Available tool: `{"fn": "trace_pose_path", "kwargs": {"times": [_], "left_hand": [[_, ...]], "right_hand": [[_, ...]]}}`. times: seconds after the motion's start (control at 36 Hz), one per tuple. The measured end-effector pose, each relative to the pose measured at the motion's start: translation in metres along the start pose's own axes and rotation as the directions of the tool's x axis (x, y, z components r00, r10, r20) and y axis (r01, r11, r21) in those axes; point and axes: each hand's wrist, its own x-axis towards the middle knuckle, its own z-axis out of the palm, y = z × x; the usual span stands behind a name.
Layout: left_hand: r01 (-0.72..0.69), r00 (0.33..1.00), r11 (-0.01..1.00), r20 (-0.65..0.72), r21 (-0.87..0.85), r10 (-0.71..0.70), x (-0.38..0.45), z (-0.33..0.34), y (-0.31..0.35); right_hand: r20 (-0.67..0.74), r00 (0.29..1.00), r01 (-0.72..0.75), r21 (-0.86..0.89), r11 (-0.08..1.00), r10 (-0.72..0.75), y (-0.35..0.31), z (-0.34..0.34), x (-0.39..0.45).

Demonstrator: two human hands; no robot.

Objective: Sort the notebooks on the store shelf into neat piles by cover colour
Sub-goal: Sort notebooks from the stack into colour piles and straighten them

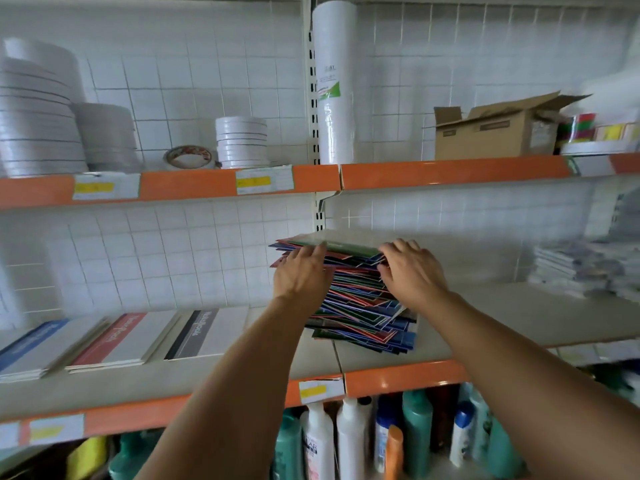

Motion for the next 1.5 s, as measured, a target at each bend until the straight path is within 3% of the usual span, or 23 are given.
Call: {"fn": "trace_pose_path", "kwargs": {"times": [0.14, 0.39, 0.61, 0.83, 0.97, 1.14, 1.33, 1.5], "left_hand": [[-0.090, 0.996, 0.996, 0.012, 0.027, 0.089, 0.018, 0.007, 0.015], [-0.178, 0.983, 0.982, 0.052, 0.061, 0.175, 0.035, 0.012, 0.028], [-0.094, 0.996, 0.991, 0.008, 0.096, 0.094, 0.041, 0.014, 0.036], [0.011, 0.994, 0.981, 0.107, 0.193, -0.033, 0.044, 0.003, 0.031], [0.029, 0.995, 0.978, 0.086, 0.207, -0.047, 0.043, 0.002, 0.023], [0.038, 0.999, 0.982, -0.006, 0.186, -0.037, 0.042, 0.002, 0.019], [0.084, 0.996, 0.984, 0.024, 0.159, -0.089, 0.045, 0.003, 0.022], [0.101, 0.995, 0.992, -0.012, 0.073, -0.100, 0.045, 0.005, 0.024]], "right_hand": [[0.144, 0.989, 0.028, 0.049, 0.998, -0.035, -0.003, 0.004, 0.014], [0.009, 0.990, 0.140, 0.036, 0.989, -0.140, 0.000, 0.000, 0.026], [-0.006, 0.985, 0.173, 0.155, 0.973, -0.175, -0.003, -0.009, 0.031], [0.071, 0.997, -0.011, 0.121, 0.993, 0.002, 0.020, -0.004, 0.026], [0.116, 0.993, -0.054, 0.151, 0.987, 0.037, 0.022, 0.004, 0.026], [0.185, 0.983, -0.052, 0.273, 0.961, 0.000, 0.015, 0.005, 0.035], [0.261, 0.964, -0.031, 0.322, 0.946, -0.057, 0.007, 0.014, 0.041], [0.179, 0.976, 0.090, 0.187, 0.978, -0.124, 0.008, 0.016, 0.042]]}}
